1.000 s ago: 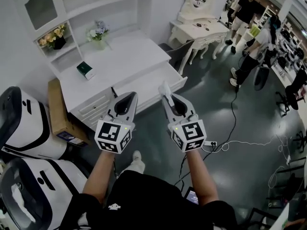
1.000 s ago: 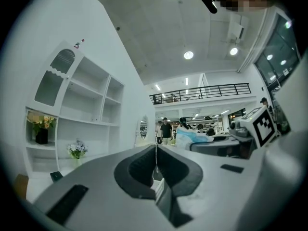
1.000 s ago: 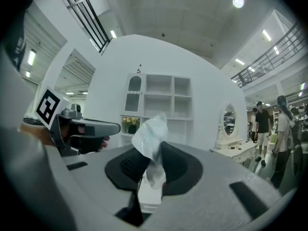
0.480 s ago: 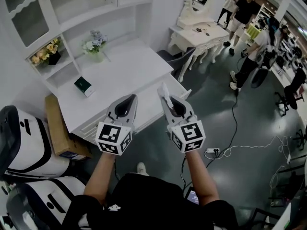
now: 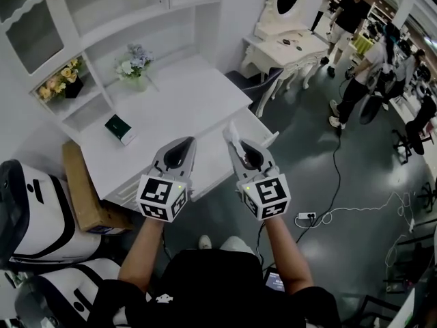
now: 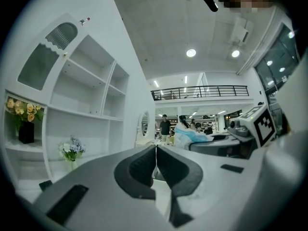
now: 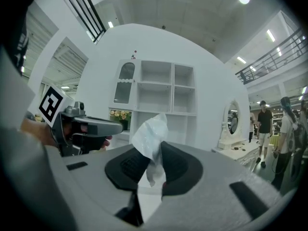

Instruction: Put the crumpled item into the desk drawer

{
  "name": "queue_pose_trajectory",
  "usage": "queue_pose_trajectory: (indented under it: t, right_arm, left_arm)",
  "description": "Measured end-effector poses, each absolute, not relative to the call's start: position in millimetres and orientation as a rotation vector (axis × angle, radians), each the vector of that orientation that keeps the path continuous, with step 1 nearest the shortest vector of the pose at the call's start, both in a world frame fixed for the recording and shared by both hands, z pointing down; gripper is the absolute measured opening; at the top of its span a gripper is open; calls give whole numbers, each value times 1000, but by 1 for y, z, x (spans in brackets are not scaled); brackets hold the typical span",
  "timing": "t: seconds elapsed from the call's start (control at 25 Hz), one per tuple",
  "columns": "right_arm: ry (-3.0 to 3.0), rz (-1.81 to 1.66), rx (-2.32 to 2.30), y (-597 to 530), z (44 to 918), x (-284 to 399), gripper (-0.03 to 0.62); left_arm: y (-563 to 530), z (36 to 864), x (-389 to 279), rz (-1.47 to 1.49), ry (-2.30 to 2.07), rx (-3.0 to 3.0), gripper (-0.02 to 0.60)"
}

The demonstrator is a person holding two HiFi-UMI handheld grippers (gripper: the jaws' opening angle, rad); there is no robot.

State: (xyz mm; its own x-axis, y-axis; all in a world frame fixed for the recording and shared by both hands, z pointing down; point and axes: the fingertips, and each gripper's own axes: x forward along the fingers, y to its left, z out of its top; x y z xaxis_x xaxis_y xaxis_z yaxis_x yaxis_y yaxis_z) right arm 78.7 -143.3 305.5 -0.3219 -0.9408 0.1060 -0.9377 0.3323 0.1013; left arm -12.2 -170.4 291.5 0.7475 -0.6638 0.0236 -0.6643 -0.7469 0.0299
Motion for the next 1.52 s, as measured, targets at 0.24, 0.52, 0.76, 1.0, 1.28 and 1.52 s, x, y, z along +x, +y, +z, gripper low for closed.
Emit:
queue_pose_trajectory:
  t: [0.24,0.52,0.76,1.0,1.28,1.52]
  right_arm:
    - [-2429,14,1689,-159,328,82,60]
    - [-2449,26,1639,-194,337,95,60]
    - [-2441,38,1534,-229,360,103,60]
    - [-2432,101,1435,-260,394,106,60]
    - [-2424,168,1338,-285,434,106,60]
    - [-2406,216,1266,-297,464,103,60]
  left_arm:
    - [-183,311,-5,38,-1085,2878,7]
    - [-209,326,15,75,-1089,2875,8]
    - [-243,349,25,116,-1133,2844,6]
    - [-274,380,27,162,-1186,2779,8]
    - [-297,418,30,195,-1207,2687,8]
    - [-306,448,31,240,-1211,2623,8]
